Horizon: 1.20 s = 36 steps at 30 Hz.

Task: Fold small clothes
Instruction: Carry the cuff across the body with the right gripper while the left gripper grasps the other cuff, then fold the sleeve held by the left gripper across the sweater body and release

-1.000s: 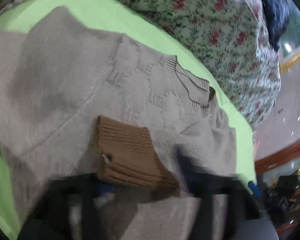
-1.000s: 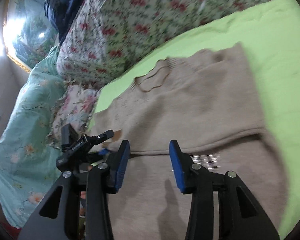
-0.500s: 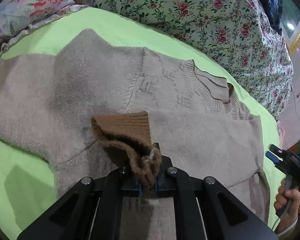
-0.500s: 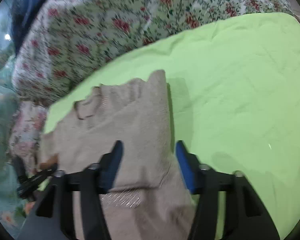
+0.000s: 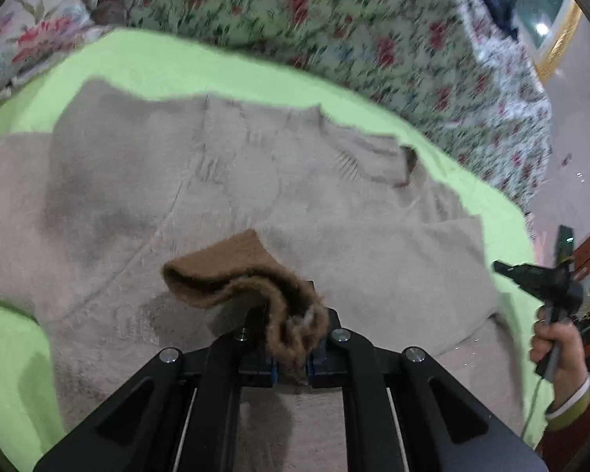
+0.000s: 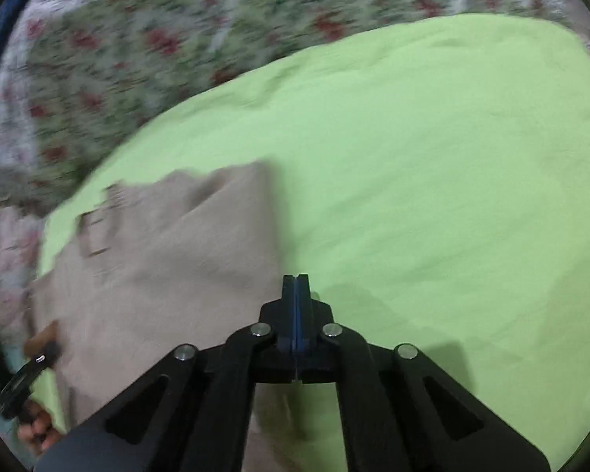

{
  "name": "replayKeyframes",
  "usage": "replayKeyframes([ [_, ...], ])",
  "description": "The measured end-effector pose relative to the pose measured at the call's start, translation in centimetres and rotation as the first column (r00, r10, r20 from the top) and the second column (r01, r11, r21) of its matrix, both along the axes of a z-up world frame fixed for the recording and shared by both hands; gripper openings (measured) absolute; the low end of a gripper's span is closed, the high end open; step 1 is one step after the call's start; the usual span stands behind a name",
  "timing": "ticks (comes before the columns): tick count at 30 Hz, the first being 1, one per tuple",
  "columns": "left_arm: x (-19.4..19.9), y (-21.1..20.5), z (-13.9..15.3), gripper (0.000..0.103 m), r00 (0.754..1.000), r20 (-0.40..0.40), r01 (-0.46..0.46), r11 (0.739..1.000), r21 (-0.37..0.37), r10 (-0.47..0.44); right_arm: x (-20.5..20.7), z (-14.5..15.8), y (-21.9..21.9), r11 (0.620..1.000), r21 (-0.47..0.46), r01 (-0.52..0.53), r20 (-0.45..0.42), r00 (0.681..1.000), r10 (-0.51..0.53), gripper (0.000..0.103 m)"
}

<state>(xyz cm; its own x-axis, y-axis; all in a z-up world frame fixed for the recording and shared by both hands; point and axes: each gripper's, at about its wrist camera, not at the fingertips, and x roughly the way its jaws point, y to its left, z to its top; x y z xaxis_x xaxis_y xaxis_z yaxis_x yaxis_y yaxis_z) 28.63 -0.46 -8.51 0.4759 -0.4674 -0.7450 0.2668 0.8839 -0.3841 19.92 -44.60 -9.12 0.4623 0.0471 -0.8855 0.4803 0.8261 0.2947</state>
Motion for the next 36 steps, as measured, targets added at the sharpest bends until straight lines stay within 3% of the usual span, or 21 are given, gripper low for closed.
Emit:
replayKeyframes([
  [3, 0.0, 0.4, -1.3, 0.009, 0.999, -0.037, -0.018, 1.0, -0.01, 0.018, -1.0, 1.8, 1.1, 0.999, 0.044, -0.026, 0.077, 0.997, 0.023, 0.004],
  [6, -0.3, 0.7, -1.6, 0.009, 0.999, -0.042, -0.028, 0.999, -0.023, 0.027, -1.3, 2.9, 4.7, 0.983, 0.105, -0.152, 0.16, 0.978, 0.134, 0.012],
  [8, -0.5, 0.6, -1.3, 0.011, 0.999, -0.033, -0.021, 1.0, -0.005, 0.021, -0.8, 1.8, 7.3, 0.971, 0.107, -0.214, 0.116, 0.972, 0.202, 0.043],
  [11, -1.2, 2.0, -0.9, 0.014, 1.0, -0.024, -0.02, 0.999, 0.026, 0.02, -0.8, -0.9, 7.3, 0.982, 0.076, -0.172, 0.002, 0.985, 0.172, 0.042],
  [13, -1.9, 3.8, -0.4, 0.019, 0.999, -0.017, -0.041, 0.998, 0.043, 0.042, -1.4, -1.3, 6.1, 0.984, 0.123, -0.127, 0.023, 0.992, 0.125, 0.032],
  [16, -3.6, 8.0, 0.7, 0.025, 0.993, 0.007, -0.119, 0.99, 0.078, 0.119, -2.7, 0.3, 5.7, 0.988, 0.13, -0.079, 0.032, 0.997, 0.076, 0.034],
  [18, -5.0, 11.4, 1.5, 0.047, 0.981, 0.039, -0.193, 0.975, 0.109, 0.19, -3.8, 1.5, 7.0, 0.986, 0.13, -0.109, 0.061, 0.993, 0.102, 0.045],
  [20, -5.8, 14.6, 2.3, 0.061, 0.96, 0.081, -0.279, 0.949, 0.149, 0.27, -5.3, 3.1, 8.8, 0.973, 0.161, -0.164, 0.116, 0.982, 0.147, 0.064],
  [24, -5.2, 20.0, 3.2, 0.082, 0.911, 0.12, -0.412, 0.888, 0.205, 0.395, -7.3, 4.4, 13.6, 0.949, 0.186, -0.256, 0.145, 0.962, 0.231, 0.065],
  [27, -2.9, 23.2, 3.3, 0.082, 0.881, 0.121, -0.474, 0.85, 0.229, 0.458, -8.2, 4.4, 16.3, 0.928, 0.23, -0.292, 0.149, 0.953, 0.263, 0.065],
  [29, -0.7, 24.4, 2.5, 0.082, 0.876, 0.091, -0.48, 0.833, 0.276, 0.474, -8.7, 4.0, 17.9, 0.915, 0.257, -0.31, 0.145, 0.949, 0.28, 0.065],
  [31, 1.4, 25.3, 1.1, 0.081, 0.884, 0.049, -0.455, 0.833, 0.317, 0.464, -8.4, 3.4, 19.2, 0.908, 0.271, -0.32, 0.134, 0.947, 0.293, 0.065],
  [32, 2.3, 25.8, 0.2, 0.074, 0.884, 0.02, -0.445, 0.829, 0.339, 0.466, -8.5, 3.0, 19.7, 0.902, 0.285, -0.325, 0.124, 0.945, 0.302, 0.065],
  [33, 2.7, 26.3, -0.4, 0.056, 0.881, 0.0, -0.444, 0.829, 0.34, 0.473, -8.6, 2.6, 20.0, 0.899, 0.293, -0.325, 0.115, 0.946, 0.305, 0.065],
  [34, 3.0, 27.0, -0.5, 0.046, 0.879, -0.013, -0.45, 0.838, 0.307, 0.477, -8.6, 2.4, 20.2, 0.898, 0.299, -0.324, 0.107, 0.946, 0.305, 0.065],
  [35, 2.9, 27.7, -0.2, 0.023, 0.879, -0.019, -0.457, 0.853, 0.253, 0.476, -8.7, 2.1, 20.3, 0.898, 0.303, -0.319, 0.099, 0.948, 0.304, 0.065],
  [36, 2.7, 28.1, 0.2, 0.014, 0.883, -0.029, -0.452, 0.867, 0.208, 0.468, -8.8, 1.9, 20.4, 0.899, 0.304, -0.314, 0.094, 0.949, 0.3, 0.065],
])
